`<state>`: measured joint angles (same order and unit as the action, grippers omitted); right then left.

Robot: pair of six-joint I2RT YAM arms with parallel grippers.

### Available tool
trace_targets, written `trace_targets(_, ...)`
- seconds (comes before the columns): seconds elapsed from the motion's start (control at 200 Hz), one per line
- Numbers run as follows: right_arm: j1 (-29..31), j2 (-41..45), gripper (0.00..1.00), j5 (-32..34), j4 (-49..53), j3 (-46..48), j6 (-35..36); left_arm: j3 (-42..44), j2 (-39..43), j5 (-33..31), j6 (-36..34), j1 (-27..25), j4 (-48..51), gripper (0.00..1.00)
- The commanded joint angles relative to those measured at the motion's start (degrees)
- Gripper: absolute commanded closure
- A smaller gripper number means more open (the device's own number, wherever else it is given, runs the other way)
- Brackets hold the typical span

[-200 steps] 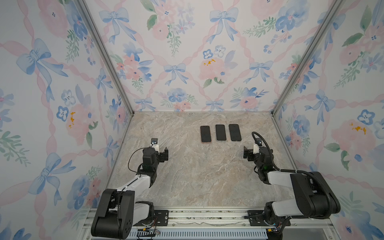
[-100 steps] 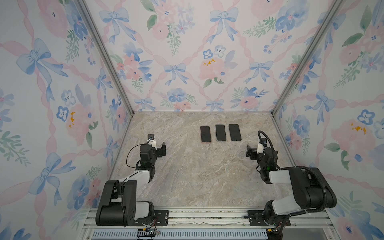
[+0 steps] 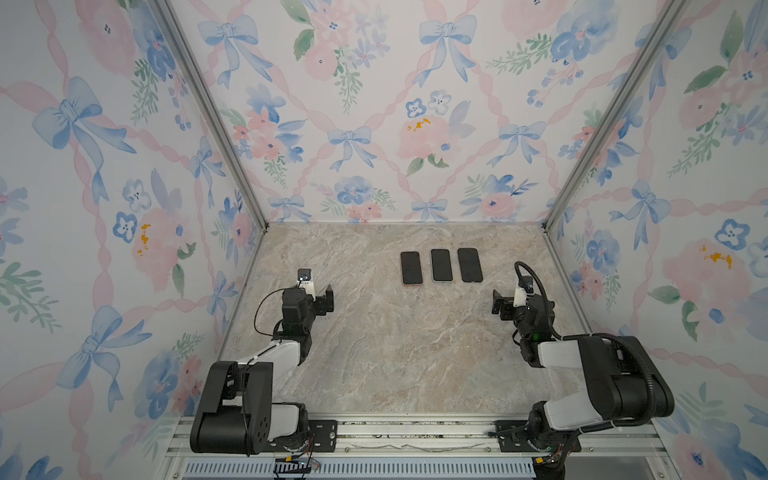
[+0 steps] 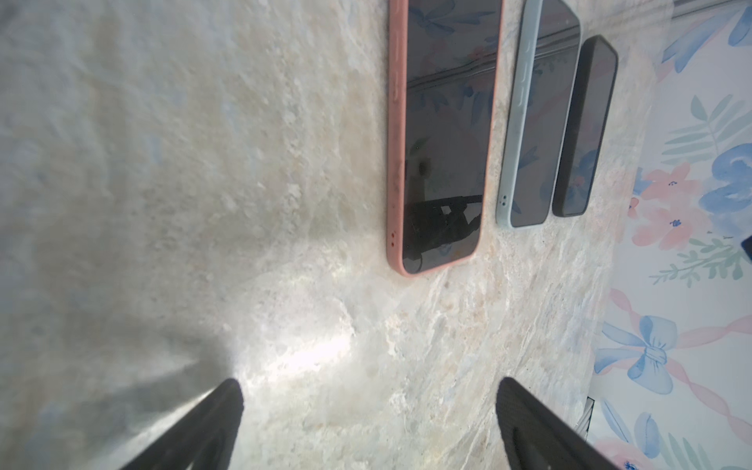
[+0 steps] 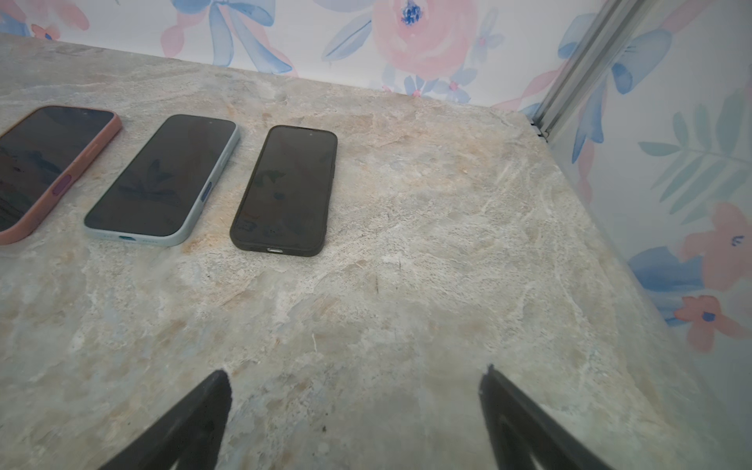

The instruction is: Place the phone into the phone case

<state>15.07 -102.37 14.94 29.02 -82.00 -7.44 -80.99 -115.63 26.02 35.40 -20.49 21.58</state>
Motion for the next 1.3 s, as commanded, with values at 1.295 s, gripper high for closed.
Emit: trace_targets(1.295,-5.5,32.3,0.03,-6.5,-66.4,61.1,12.8,66.2,62.8,-33.6,-33.9,10.7,-50.5,0.02)
